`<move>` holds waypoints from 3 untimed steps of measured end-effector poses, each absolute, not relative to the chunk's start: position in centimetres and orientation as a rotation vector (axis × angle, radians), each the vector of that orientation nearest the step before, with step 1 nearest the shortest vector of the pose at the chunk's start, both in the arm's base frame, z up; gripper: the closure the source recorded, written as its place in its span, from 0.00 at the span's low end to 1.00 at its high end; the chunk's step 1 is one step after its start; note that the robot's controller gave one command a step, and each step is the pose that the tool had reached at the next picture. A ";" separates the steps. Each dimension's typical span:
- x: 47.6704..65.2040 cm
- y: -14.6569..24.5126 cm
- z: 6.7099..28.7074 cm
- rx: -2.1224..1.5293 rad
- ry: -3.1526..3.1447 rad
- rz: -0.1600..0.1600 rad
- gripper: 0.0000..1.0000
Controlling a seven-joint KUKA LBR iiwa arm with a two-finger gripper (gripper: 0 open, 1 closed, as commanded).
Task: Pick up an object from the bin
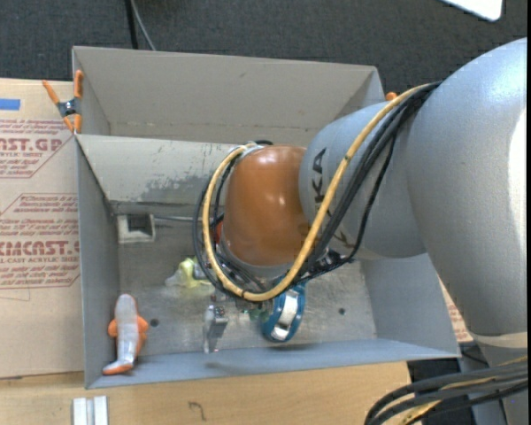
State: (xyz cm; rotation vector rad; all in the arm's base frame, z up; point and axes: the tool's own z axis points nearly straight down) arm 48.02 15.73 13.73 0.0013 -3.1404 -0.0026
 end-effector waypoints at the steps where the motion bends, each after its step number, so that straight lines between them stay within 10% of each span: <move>1: 48.0 15.7 13.7 0.001 -3.140 -0.003 0.00; 2: 57.4 19.3 7.8 -0.344 -3.123 -0.003 1.00; 3: 57.4 19.3 7.8 -0.344 -3.123 -0.002 1.00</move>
Offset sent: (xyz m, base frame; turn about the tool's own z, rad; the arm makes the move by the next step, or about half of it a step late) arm 0.0937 0.0343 -0.0590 0.2213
